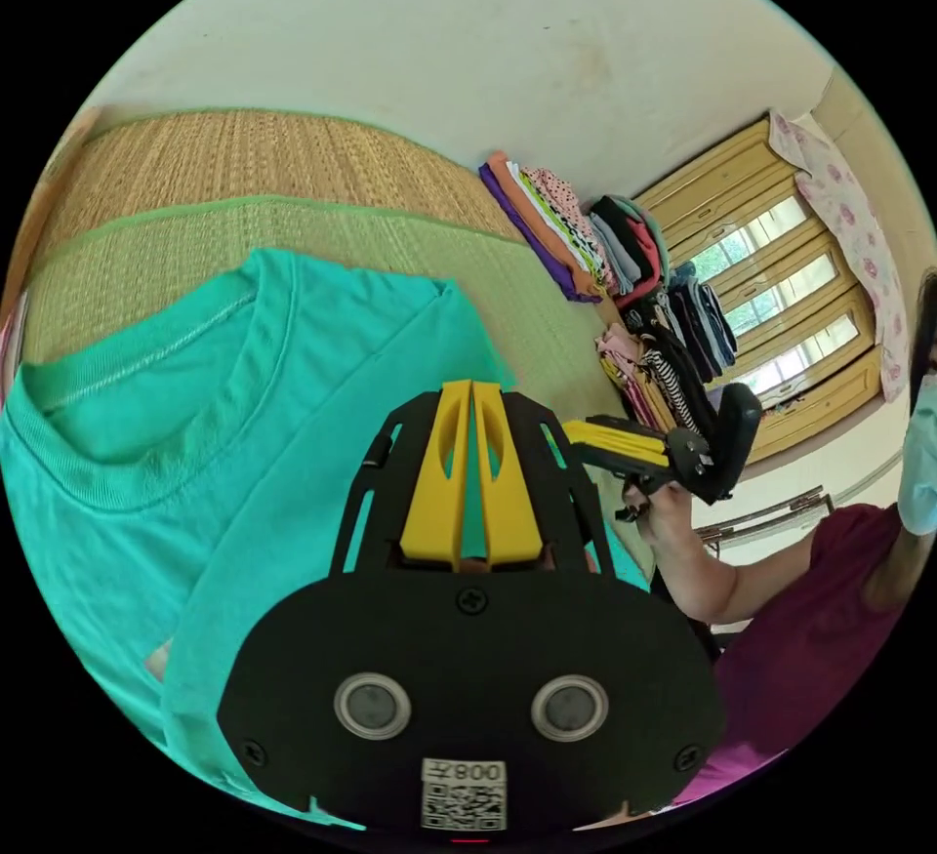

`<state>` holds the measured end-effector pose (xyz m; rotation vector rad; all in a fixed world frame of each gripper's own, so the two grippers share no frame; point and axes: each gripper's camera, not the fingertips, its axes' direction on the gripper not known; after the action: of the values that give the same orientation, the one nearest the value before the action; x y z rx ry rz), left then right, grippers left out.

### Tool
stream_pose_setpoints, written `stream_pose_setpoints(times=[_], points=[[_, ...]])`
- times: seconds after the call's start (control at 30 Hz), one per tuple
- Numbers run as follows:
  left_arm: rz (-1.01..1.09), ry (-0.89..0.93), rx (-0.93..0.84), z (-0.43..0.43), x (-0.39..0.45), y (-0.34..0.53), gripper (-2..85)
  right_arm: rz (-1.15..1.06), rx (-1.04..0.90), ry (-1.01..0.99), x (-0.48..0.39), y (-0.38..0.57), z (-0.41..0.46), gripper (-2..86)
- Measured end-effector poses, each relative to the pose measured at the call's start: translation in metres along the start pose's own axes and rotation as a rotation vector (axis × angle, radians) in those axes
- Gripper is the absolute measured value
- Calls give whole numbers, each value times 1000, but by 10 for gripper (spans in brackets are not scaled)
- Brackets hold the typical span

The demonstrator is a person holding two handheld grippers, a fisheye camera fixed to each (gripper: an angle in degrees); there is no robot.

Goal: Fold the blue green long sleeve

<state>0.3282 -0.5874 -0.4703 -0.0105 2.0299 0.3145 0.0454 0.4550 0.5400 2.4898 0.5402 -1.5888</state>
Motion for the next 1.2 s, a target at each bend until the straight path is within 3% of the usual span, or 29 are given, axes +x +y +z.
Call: stream_pose_setpoints(times=[0.1, 0.23, 0.37, 0.73, 1.0, 1.2], points=[[-71, -5, -98, -15, -10, 39, 1, 2, -51, -12, -1, -4, 22, 1], [-131, 47, 80, -98, 0, 104, 1, 36, -44, -21, -4, -9, 1, 1], [-243, 7, 147, -172, 1, 187, 3, 12, -66, -87, -24, -7, -6, 1], [-754, -386, 390, -439, 47, 505, 61, -101, -254, -287, -122, 14, 4, 1], [-919, -259, 523, -509, 64, 641, 83, -252, -270, -371, -204, -15, -19, 1], [-951, -161, 494, -539, 60, 689, 44, -349, -305, -390, -254, -22, -26, 4]])
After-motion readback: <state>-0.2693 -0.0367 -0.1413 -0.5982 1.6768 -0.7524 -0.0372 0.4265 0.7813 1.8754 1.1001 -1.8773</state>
